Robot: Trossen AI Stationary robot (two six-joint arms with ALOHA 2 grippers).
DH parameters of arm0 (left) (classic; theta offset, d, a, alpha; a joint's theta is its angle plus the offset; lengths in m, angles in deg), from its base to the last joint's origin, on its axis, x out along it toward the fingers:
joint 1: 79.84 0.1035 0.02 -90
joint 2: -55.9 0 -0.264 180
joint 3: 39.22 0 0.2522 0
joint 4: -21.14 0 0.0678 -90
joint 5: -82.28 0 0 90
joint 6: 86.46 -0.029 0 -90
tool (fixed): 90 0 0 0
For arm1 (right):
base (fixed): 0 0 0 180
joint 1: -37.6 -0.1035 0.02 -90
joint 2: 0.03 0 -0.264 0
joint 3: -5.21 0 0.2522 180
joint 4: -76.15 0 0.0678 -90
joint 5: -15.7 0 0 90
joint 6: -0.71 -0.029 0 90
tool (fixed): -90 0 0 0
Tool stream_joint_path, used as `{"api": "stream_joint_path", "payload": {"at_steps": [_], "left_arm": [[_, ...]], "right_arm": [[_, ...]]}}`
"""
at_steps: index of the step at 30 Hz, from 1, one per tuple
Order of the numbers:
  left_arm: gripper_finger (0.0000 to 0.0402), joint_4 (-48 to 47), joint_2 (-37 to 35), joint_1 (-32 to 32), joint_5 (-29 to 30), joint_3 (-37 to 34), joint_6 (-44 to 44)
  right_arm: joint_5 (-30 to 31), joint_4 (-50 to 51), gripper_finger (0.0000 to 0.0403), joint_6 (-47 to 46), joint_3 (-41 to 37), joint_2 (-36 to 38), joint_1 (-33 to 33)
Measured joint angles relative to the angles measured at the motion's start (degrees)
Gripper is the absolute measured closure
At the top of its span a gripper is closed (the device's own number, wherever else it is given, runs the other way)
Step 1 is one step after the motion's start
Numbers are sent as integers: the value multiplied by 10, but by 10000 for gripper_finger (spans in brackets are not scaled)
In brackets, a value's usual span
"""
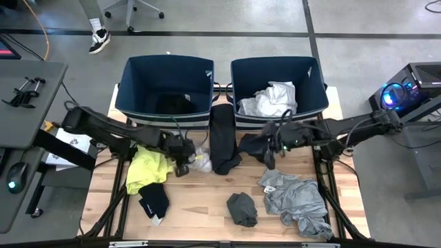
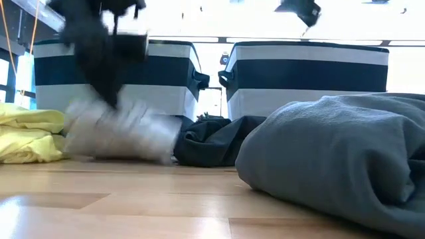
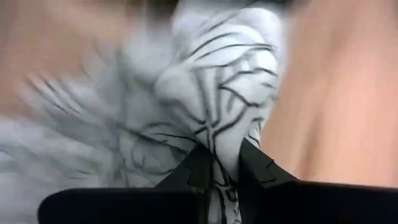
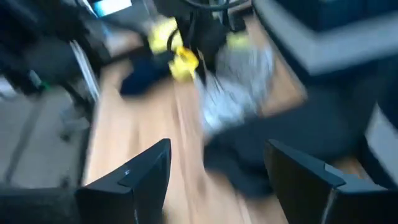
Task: Sort clothes
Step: Put the white pattern shirt into the right blue laundry bin
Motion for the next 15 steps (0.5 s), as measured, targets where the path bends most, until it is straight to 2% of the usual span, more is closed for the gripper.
{"api": "stream_joint_path", "payload": {"at_steps": [3, 7, 11, 15], "left_arm": [[394, -84, -37, 0, 28, 66, -45], [397, -95, -78, 1, 70, 151, -103], [400, -80, -91, 5, 100, 226, -157], [401, -68, -91, 14, 117, 292, -191]], "right_arm": [[0, -88, 158, 22, 0, 0, 28], [-1, -195, 158, 78, 3, -4, 69], [-17, -210, 158, 112, 49, -34, 103], [-92, -196, 153, 115, 127, -92, 127]]}}
